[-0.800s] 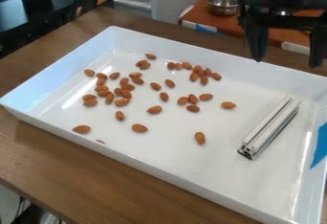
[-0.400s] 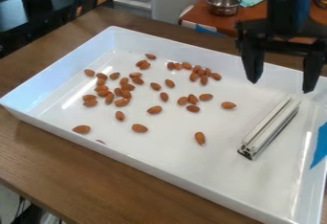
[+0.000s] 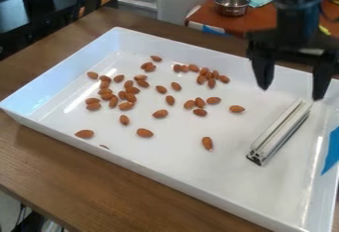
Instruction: Sweep into pile
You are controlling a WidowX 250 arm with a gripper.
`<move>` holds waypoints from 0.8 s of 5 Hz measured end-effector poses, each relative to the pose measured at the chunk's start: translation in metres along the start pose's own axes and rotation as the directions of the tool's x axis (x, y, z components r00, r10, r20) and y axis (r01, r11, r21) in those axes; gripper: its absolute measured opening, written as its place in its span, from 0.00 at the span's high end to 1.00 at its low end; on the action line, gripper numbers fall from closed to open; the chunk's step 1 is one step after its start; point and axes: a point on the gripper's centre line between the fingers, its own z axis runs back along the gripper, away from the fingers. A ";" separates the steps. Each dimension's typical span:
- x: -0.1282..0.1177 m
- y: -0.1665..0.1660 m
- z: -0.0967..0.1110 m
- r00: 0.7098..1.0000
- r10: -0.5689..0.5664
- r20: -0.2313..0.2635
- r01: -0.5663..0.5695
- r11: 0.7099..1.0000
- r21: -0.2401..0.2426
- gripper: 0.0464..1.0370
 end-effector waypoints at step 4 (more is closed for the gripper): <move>-0.001 0.016 -0.037 1.000 0.017 -0.016 -0.017 1.000 0.024 0.04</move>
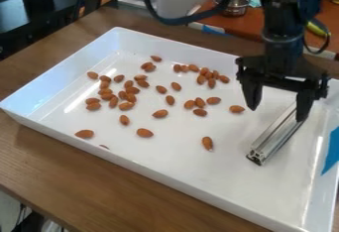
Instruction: Sweep into pile
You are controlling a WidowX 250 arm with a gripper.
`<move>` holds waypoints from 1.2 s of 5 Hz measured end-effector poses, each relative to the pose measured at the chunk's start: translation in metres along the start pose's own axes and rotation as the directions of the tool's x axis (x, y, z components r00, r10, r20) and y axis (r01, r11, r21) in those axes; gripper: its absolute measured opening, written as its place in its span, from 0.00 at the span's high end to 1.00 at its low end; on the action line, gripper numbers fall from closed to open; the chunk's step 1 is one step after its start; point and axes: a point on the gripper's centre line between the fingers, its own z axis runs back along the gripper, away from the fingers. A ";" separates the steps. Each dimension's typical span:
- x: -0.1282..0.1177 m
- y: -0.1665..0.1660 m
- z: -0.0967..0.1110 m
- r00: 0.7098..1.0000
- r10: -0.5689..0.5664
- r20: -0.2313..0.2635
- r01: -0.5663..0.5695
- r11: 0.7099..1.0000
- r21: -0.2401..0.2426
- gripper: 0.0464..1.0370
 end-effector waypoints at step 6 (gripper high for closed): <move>0.001 0.015 -0.026 1.000 0.026 0.006 -0.026 0.999 0.036 0.66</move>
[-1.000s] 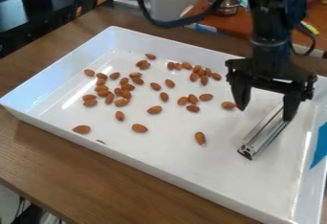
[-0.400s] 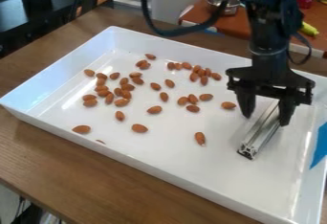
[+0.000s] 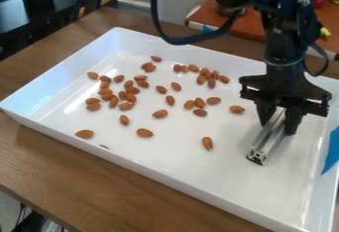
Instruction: Sweep into pile
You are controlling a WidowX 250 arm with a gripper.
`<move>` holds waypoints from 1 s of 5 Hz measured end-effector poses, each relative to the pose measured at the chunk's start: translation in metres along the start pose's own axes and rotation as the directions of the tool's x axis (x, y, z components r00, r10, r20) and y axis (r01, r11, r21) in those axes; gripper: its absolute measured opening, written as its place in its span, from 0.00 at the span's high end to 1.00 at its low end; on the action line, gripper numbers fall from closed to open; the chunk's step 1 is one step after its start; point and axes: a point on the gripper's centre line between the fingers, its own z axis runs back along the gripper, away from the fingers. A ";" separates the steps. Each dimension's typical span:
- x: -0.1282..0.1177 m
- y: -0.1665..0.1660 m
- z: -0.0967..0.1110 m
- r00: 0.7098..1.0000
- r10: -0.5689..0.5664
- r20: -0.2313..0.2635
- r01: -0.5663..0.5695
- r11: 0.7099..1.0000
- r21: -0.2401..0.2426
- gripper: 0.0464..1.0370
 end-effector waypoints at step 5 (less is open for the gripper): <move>0.006 0.073 0.005 0.997 0.046 -0.068 -0.046 0.999 -0.001 0.66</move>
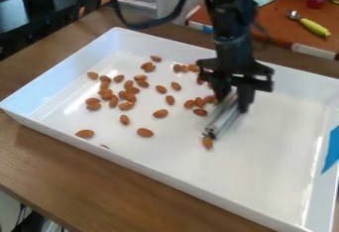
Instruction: Sweep into pile
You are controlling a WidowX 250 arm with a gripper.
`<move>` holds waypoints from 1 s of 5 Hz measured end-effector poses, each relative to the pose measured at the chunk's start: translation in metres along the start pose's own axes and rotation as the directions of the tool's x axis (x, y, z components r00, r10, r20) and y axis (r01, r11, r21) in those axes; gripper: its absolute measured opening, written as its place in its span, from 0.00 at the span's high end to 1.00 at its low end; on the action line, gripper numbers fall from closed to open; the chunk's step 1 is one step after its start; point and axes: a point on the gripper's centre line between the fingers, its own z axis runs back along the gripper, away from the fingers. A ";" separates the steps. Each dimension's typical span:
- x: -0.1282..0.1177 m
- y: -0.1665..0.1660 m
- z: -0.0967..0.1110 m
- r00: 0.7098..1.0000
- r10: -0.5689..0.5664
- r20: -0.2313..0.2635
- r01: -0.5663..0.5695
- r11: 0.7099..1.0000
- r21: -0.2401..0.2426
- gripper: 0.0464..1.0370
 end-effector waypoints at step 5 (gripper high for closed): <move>0.022 0.088 0.006 0.992 0.111 -0.051 -0.111 0.994 0.007 0.66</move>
